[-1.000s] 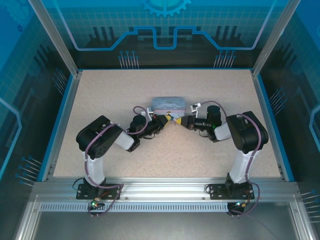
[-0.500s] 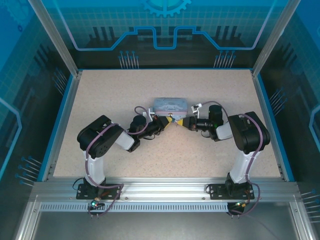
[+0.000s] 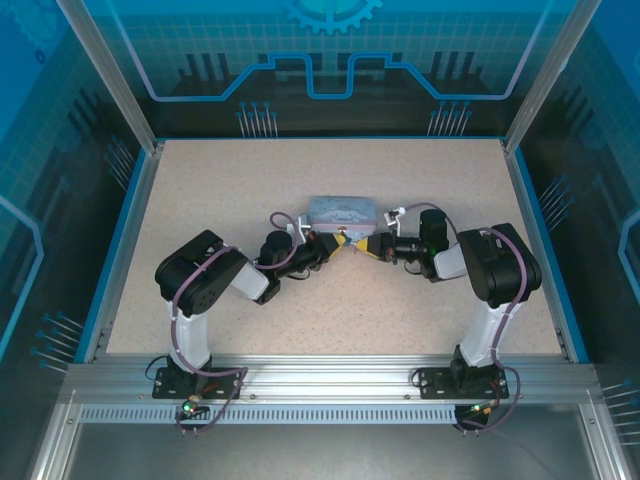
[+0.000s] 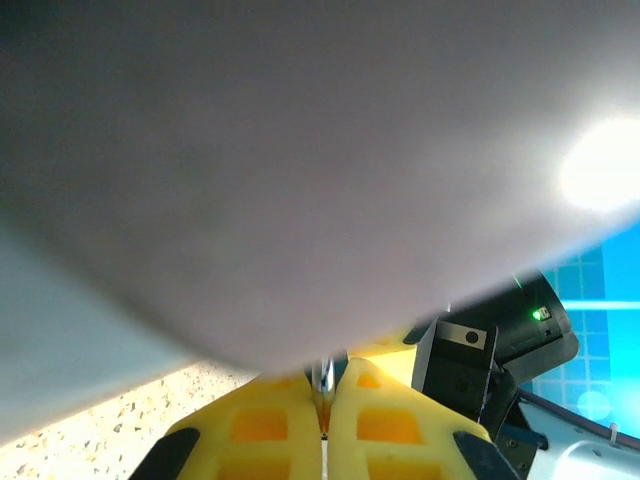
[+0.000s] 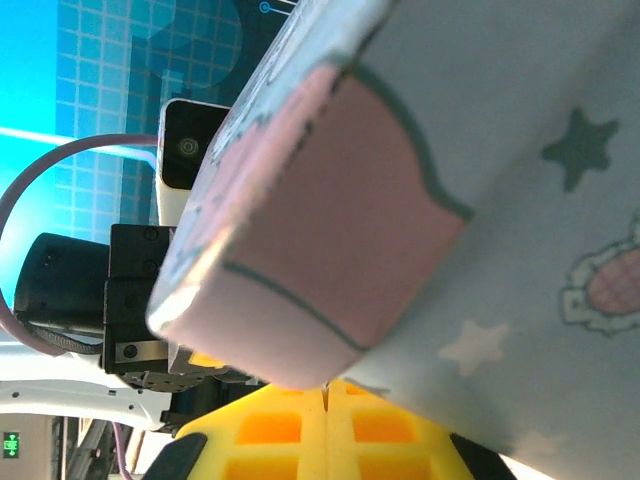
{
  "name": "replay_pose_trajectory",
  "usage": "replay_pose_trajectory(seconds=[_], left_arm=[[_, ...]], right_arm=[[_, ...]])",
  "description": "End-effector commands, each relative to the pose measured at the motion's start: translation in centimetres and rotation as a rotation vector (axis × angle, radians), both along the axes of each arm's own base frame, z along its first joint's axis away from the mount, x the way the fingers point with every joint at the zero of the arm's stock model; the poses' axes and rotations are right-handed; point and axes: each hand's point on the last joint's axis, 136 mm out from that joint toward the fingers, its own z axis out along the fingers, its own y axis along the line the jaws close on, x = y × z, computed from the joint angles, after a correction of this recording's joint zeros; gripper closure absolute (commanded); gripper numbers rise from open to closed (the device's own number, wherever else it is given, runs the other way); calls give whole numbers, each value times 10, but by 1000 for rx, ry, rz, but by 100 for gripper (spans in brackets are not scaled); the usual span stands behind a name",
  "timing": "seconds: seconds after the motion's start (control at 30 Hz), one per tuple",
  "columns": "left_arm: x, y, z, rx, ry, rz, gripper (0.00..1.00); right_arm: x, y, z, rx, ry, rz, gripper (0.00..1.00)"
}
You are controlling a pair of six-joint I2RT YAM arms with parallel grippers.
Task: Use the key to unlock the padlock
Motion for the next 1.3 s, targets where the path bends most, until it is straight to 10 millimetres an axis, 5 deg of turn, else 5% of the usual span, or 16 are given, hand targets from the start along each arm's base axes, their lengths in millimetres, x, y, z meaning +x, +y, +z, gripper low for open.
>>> replay_pose_trajectory(seconds=[0.0, 0.53, 1.0, 1.27], left_arm=[[-55, -39, 20, -49, -80, -310, 100], [-50, -42, 25, -53, -87, -306, 100], [-44, -45, 22, -78, -75, -275, 100], [-38, -47, 20, -84, -79, -251, 100]], right_arm=[[26, -2, 20, 13, -81, -60, 98], [19, 10, 14, -57, -176, -67, 98], [7, 53, 18, -17, -216, 20, 98], [2, 53, 16, -27, -204, -5, 97]])
